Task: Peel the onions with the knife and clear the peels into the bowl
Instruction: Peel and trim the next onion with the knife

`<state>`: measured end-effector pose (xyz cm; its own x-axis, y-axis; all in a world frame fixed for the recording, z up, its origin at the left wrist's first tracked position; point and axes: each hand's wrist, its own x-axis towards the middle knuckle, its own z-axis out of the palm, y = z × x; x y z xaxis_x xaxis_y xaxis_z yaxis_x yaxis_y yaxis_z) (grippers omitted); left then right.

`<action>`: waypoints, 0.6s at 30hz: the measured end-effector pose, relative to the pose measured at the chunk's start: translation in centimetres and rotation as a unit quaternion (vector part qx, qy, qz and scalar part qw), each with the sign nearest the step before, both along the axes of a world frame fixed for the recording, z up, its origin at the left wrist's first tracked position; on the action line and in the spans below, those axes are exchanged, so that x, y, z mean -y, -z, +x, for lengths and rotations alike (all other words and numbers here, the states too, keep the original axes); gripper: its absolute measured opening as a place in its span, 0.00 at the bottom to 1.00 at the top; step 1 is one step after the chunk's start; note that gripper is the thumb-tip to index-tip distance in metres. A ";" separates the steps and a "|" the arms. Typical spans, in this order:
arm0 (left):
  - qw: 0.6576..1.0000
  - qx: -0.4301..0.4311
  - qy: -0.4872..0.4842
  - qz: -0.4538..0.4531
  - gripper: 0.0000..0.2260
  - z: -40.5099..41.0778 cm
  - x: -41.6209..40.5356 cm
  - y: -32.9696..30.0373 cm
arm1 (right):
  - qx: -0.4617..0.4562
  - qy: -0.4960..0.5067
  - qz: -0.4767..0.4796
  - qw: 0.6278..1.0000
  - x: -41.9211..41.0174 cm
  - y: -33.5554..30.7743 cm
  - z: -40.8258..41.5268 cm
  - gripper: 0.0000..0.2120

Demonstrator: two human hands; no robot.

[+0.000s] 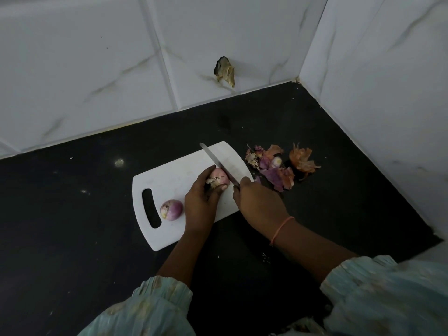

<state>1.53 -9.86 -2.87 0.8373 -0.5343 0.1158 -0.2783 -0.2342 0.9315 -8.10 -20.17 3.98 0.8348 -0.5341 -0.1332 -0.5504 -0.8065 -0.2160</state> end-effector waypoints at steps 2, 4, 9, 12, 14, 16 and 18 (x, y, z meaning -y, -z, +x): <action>1.000 0.002 0.000 0.000 0.20 -0.1 0.1 -0.3 | 0.001 -0.006 -0.007 1.000 0.1 0.1 0.1 0.15; 1.000 0.006 -0.001 0.002 0.20 -0.1 0.1 -0.4 | -0.002 -0.009 0.004 1.000 0.2 0.1 0.3 0.14; 1.000 0.016 0.001 0.006 0.20 -0.1 0.0 -0.5 | 0.008 -0.017 0.009 1.000 0.4 0.7 0.2 0.14; 1.000 0.016 0.007 0.004 0.20 -0.2 -0.1 -0.7 | 0.024 -0.010 0.031 0.999 0.3 0.8 -0.9 0.14; 1.000 0.024 0.009 0.009 0.20 -0.2 0.0 -0.7 | 0.026 0.005 0.036 0.999 0.2 0.8 -1.3 0.14; 1.000 0.025 0.007 0.012 0.20 -0.1 -0.1 -0.7 | 0.019 0.010 0.029 0.999 0.1 1.1 -1.1 0.15; 1.000 0.027 0.010 0.012 0.21 -0.2 -0.1 -0.6 | 0.014 0.015 0.056 0.998 0.1 1.7 -0.5 0.15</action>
